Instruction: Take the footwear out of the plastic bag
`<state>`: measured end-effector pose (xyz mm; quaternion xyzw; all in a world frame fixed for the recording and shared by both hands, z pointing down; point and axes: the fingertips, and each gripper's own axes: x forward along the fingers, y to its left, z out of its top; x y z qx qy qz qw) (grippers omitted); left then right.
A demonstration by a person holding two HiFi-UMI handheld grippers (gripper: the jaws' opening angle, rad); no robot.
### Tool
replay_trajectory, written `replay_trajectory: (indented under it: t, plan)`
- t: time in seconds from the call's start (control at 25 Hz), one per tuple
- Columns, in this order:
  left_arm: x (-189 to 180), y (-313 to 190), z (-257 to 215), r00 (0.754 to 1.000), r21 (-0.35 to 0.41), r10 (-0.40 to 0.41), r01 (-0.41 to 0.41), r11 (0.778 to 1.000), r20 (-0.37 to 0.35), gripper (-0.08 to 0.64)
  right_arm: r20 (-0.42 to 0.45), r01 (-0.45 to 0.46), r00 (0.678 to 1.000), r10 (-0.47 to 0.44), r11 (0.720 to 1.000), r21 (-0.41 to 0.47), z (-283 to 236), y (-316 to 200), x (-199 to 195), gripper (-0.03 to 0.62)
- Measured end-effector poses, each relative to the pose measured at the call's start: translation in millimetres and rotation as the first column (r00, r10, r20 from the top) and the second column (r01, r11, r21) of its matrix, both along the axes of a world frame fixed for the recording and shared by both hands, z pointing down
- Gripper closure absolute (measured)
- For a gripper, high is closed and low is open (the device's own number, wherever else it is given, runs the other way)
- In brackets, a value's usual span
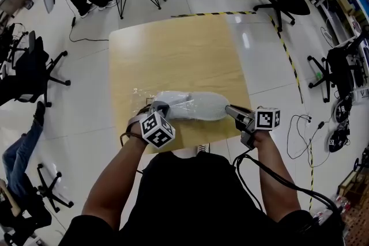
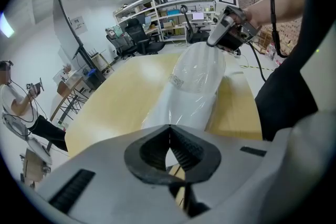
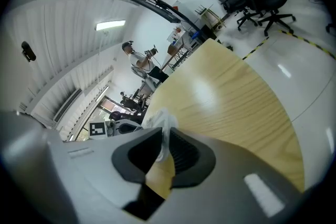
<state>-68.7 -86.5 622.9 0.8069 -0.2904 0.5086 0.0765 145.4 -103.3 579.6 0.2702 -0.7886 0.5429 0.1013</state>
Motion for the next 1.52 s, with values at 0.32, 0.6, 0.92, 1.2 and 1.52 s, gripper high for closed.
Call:
replay_trajectory:
  t: [0.32, 0.6, 0.92, 1.2, 1.52]
  plan:
    - [-18, -13, 12, 0.998, -0.009, -0.036, 0.037, 0.999, 0.049, 0.552, -0.02, -0.039, 0.999, 0.039, 0.999, -0.005, 2, -2, 27, 0.545]
    - [-53, -29, 24, 0.989, -0.013, -0.1, 0.102, 0.995, 0.106, 0.554, 0.122, -0.086, 0.989, 0.087, 0.996, -0.008, -13, -5, 36, 0.557]
    - [-118, -65, 36, 0.944, 0.009, -0.243, 0.248, 0.969, 0.224, 0.554, 0.215, -0.082, 0.973, 0.08, 0.997, 0.0, -22, 2, 40, 0.561]
    - [-144, -107, 15, 0.913, 0.076, -0.343, 0.335, 0.939, 0.222, 0.554, 0.4, -0.108, 0.914, 0.072, 0.992, 0.07, -64, 5, 38, 0.563]
    - [-94, -143, 12, 0.922, 0.071, -0.341, 0.334, 0.94, 0.183, 0.554, 0.495, -0.065, 0.869, 0.023, 0.996, 0.067, -86, 26, 34, 0.561]
